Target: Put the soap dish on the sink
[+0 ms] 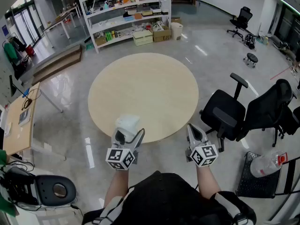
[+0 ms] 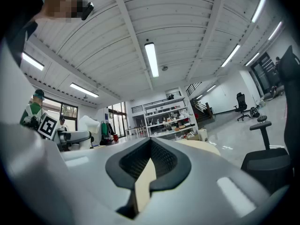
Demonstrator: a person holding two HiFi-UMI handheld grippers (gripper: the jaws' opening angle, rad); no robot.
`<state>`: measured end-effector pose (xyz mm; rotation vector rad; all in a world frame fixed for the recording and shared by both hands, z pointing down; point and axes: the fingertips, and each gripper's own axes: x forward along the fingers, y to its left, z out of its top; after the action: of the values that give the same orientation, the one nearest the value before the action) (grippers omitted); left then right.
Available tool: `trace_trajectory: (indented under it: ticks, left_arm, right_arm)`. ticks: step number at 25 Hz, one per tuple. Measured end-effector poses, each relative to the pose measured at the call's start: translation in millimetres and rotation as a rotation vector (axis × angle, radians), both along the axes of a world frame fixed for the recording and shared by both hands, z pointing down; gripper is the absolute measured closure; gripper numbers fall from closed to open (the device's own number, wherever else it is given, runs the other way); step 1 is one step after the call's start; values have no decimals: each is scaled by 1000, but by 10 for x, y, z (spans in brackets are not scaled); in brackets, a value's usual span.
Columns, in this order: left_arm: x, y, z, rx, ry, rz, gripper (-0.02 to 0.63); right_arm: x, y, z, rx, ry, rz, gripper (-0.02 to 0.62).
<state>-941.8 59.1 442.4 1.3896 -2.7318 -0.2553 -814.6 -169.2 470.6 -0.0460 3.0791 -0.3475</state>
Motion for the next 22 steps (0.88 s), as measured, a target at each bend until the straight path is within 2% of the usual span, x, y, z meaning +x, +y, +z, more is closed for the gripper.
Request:
trace_trajectory:
  ticks: [7, 13, 16, 22]
  left_arm:
    - [-60, 134, 15, 30, 17, 5, 141]
    - [-65, 244, 40, 46, 36, 33, 141]
    - [-24, 241, 58, 51, 38, 45, 142]
    - [148, 49, 127, 30, 31, 143, 141]
  right_arm:
    - [-132, 205, -1, 4, 12, -23, 589]
    - [-116, 335, -19, 6, 30, -5, 590]
    - [1, 340, -14, -17, 23, 6, 589]
    - [520, 231, 13, -31, -10, 108, 589]
